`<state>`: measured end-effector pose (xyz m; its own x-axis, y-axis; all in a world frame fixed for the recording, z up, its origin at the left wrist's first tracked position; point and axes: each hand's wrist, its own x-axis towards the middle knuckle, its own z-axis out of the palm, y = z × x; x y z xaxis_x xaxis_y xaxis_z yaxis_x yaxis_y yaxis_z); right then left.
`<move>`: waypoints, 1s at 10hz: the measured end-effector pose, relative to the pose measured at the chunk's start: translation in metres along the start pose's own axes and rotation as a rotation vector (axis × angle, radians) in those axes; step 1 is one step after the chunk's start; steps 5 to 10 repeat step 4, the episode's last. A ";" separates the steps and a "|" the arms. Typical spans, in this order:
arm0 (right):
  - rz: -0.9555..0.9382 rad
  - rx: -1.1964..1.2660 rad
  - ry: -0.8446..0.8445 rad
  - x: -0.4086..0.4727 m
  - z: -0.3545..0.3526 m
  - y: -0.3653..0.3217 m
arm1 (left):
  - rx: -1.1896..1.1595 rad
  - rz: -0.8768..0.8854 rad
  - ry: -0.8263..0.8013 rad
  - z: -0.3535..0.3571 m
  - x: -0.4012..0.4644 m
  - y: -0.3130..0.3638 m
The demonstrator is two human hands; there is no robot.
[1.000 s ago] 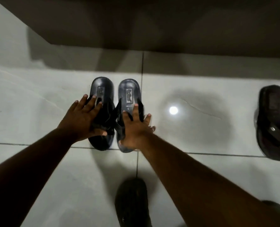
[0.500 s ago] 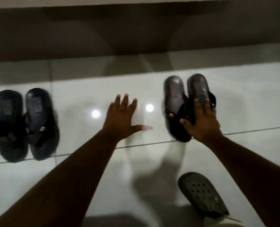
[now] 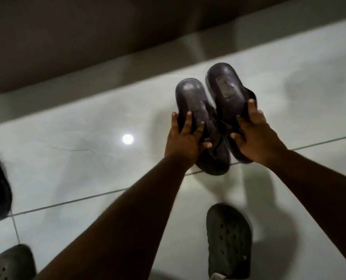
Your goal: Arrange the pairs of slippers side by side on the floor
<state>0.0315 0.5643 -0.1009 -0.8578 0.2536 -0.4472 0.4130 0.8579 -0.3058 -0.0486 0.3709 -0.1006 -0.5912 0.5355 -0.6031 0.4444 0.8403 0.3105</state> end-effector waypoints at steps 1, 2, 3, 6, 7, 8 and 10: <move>0.028 0.000 -0.015 0.004 -0.008 0.016 | -0.009 0.004 -0.017 -0.004 0.009 0.019; 0.063 0.003 -0.007 0.003 -0.015 0.024 | 0.003 0.028 -0.071 -0.007 0.014 0.028; 0.030 -0.010 -0.016 -0.001 -0.017 0.019 | 0.012 0.061 -0.055 -0.013 0.011 0.028; 0.079 -0.054 0.006 -0.008 -0.025 0.020 | -0.031 0.092 0.128 -0.017 -0.003 0.019; 0.079 -0.054 0.006 -0.008 -0.025 0.020 | -0.031 0.092 0.128 -0.017 -0.003 0.019; 0.079 -0.054 0.006 -0.008 -0.025 0.020 | -0.031 0.092 0.128 -0.017 -0.003 0.019; 0.079 -0.054 0.006 -0.008 -0.025 0.020 | -0.031 0.092 0.128 -0.017 -0.003 0.019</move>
